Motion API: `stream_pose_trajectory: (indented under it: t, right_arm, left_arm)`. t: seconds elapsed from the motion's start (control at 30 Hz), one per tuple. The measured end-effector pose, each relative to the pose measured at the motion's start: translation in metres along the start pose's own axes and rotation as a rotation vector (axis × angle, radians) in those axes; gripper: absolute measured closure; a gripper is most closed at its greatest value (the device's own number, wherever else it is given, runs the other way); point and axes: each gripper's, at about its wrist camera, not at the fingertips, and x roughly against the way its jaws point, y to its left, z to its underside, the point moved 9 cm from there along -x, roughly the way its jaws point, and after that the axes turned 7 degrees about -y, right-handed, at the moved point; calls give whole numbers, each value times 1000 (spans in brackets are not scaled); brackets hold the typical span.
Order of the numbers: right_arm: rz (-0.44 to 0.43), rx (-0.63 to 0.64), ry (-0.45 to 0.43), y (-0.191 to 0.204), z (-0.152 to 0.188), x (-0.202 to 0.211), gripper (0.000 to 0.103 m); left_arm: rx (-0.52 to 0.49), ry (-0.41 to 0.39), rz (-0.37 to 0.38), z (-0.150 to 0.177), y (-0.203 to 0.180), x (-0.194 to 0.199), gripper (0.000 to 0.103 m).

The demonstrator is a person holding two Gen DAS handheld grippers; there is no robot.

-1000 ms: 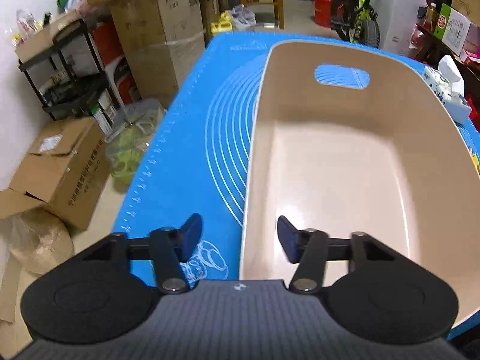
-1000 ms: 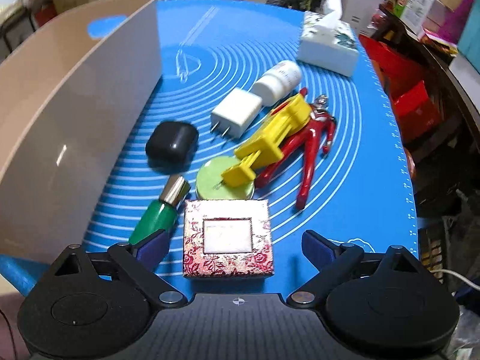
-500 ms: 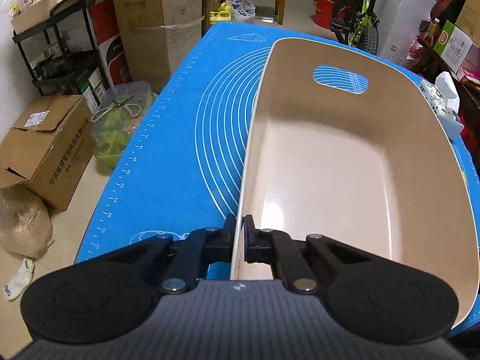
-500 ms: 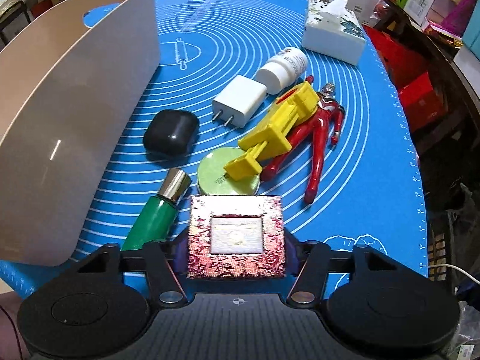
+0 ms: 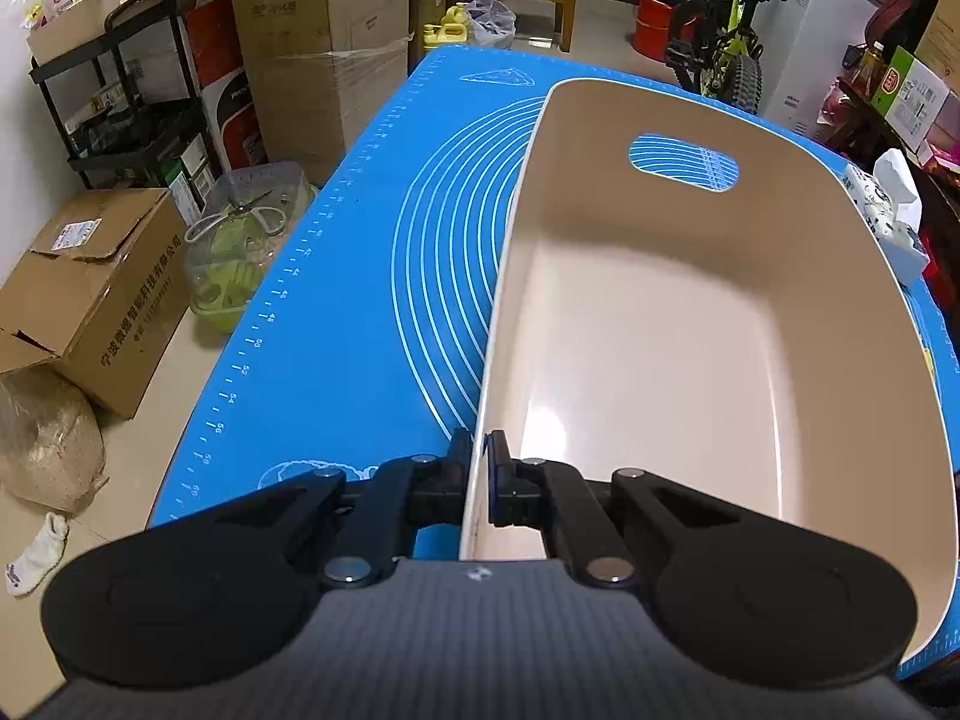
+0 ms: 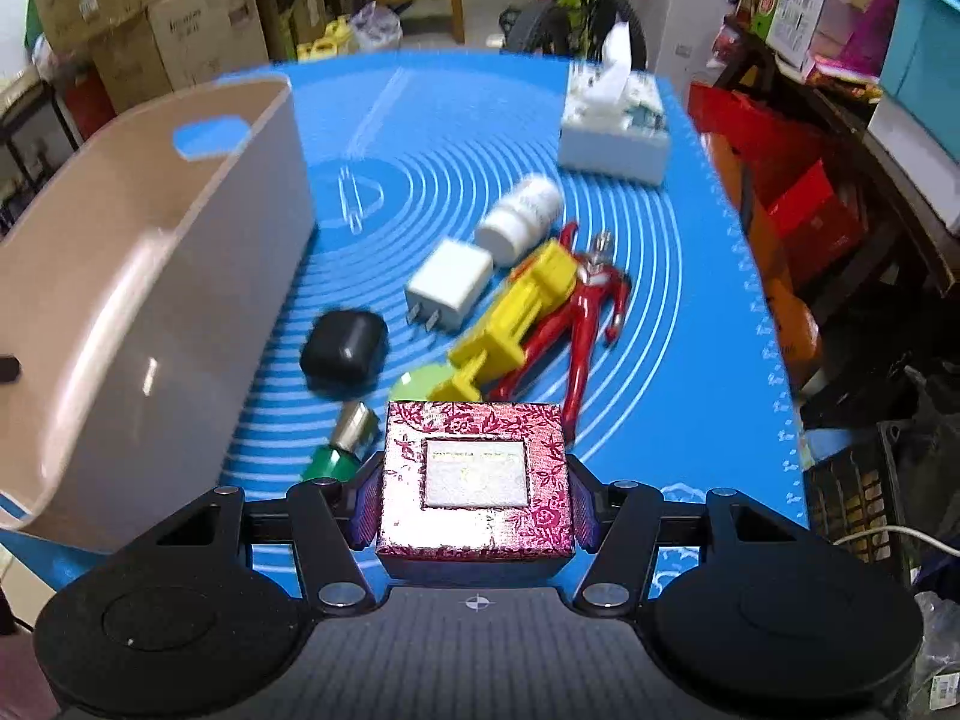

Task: Organize rigid objects
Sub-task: 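Carry the pink floral box into the bin and open the right tool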

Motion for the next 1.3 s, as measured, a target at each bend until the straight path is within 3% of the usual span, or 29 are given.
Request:
stream_pose_trajectory:
  t: [0.37,0.53,0.7,0.93,1.1,1.3]
  right_arm:
    - [-71,-3,-265,40,-84,48,40]
    - [-146,-68,-307,71,-111,43,40]
    - [-157,1,-343,112,-126,31,40]
    - [-186,104,-274,167,-125,-3,41]
    - [-181,192,-166,198,-103,-31,41]
    - [-164,265,-13,208,-68,-59,41]
  left_arm:
    - [-15,-6,-4,2,-3,0,96]
    - [-12,-2,-6,1,-3,0,96]
    - [-7,5,-12,1,-3,-1,96]
    - [-21,5,-27,0,-4,-2,96]
    - [-23,5,-28,1,-4,-3,95]
    - [-31,4,-34,1,-3,-3,95]
